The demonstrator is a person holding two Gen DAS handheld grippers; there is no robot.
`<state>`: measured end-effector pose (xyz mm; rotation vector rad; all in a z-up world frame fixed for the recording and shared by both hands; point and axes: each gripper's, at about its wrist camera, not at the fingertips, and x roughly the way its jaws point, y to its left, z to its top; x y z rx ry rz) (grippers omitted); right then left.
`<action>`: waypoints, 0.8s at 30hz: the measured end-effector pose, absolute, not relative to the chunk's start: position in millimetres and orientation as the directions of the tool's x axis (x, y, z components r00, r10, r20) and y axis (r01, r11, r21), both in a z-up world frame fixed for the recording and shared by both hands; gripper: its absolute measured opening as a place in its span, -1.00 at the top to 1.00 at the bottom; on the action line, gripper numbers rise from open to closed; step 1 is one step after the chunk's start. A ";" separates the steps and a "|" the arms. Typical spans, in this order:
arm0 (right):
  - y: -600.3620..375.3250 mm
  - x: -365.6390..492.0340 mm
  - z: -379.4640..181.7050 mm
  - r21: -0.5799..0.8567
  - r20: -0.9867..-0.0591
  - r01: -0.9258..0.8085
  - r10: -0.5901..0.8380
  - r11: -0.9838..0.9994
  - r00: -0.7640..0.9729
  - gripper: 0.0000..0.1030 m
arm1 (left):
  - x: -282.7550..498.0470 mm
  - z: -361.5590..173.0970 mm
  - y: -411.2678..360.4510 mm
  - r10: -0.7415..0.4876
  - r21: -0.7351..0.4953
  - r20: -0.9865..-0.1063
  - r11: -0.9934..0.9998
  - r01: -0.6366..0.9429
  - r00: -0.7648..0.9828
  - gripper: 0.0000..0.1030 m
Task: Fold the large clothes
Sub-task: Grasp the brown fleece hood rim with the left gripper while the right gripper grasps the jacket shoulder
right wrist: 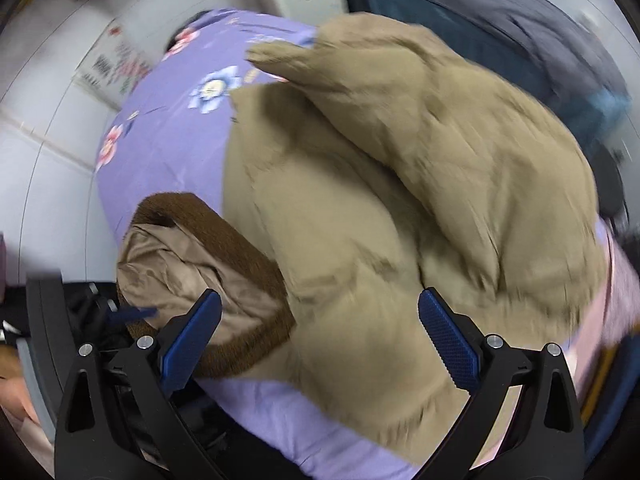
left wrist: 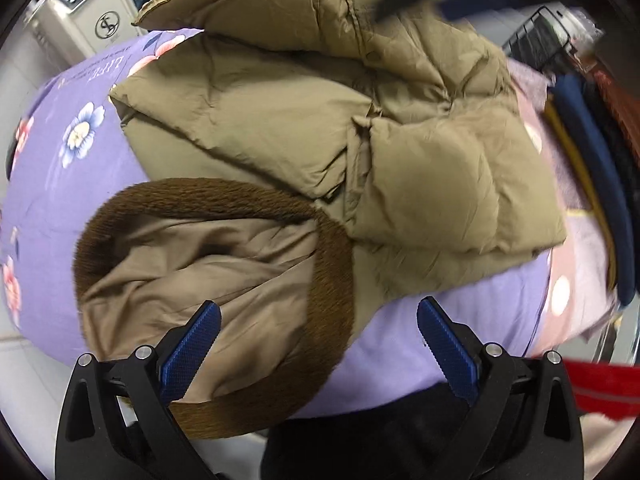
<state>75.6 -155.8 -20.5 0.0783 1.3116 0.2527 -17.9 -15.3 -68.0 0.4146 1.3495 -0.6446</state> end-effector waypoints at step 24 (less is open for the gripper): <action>-8.1 273.4 -159.0 -0.335 -0.923 -0.540 -0.154 0.772 0.354 0.70 | -72.9 -187.6 0.2 0.016 0.155 -0.982 0.643 0.750 0.189 -0.87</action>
